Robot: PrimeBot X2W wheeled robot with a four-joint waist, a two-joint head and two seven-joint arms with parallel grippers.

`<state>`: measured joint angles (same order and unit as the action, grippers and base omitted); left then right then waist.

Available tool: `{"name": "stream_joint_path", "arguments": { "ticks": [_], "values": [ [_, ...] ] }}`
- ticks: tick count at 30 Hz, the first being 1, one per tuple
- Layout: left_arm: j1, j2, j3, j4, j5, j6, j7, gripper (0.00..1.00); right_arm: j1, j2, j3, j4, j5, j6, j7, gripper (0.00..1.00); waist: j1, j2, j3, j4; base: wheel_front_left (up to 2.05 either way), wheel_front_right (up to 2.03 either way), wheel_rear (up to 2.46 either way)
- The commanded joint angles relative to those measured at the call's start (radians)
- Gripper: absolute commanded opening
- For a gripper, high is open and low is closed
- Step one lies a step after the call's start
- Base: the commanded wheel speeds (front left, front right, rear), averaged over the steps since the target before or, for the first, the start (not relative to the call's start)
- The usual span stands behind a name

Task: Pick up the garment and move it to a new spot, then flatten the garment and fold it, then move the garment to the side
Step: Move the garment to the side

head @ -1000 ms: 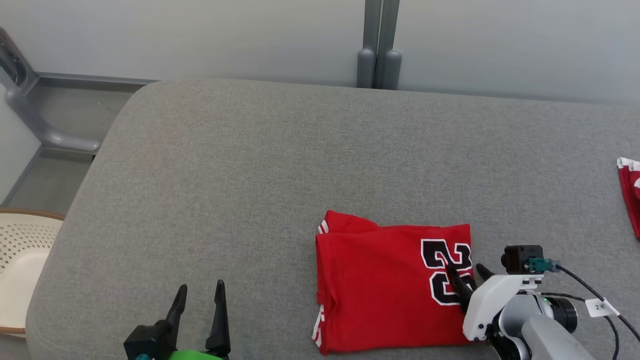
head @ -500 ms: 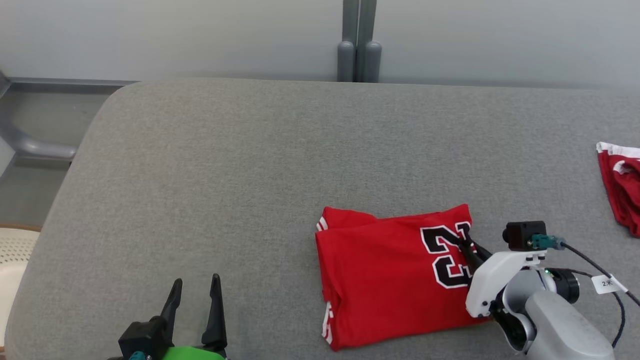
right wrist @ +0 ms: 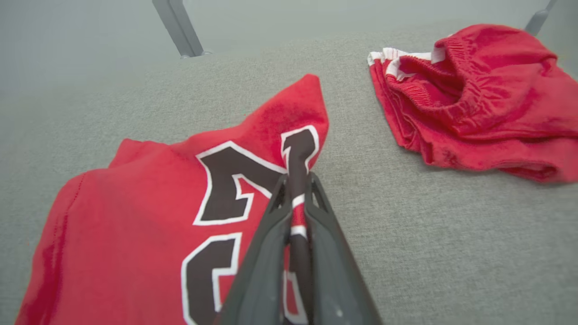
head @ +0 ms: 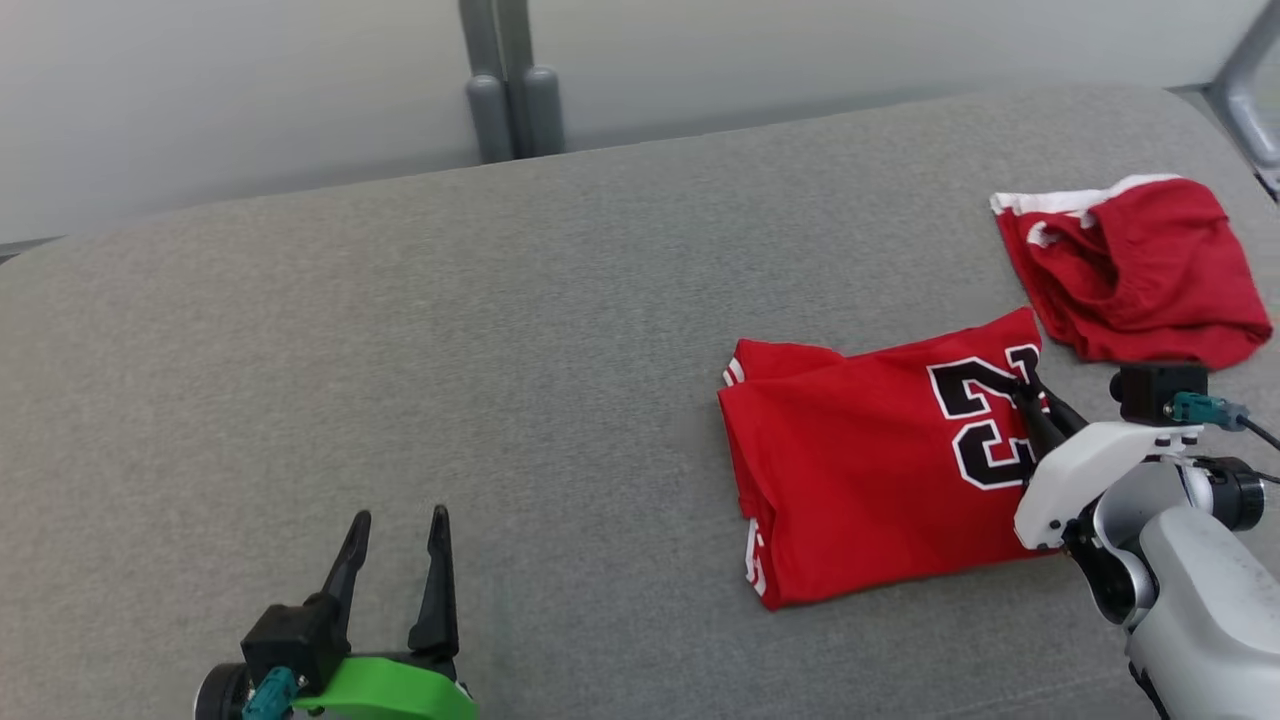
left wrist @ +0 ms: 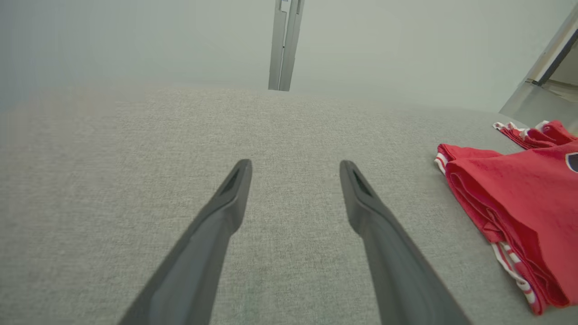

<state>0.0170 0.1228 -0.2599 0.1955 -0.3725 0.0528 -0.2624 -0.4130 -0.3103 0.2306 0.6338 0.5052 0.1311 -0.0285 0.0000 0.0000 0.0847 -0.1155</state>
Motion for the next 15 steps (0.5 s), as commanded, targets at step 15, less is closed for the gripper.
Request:
{"name": "stream_joint_path", "arguments": {
  "ticks": [15],
  "values": [
    [-0.108,0.029,-0.018,0.011,0.029,-0.007,0.004,1.00,-0.102,0.074,-0.028,-0.002,-0.034,-0.001,-0.034,0.00,0.0000,0.0000,0.126,-0.223,0.00,0.00,0.00]
  ]
}}
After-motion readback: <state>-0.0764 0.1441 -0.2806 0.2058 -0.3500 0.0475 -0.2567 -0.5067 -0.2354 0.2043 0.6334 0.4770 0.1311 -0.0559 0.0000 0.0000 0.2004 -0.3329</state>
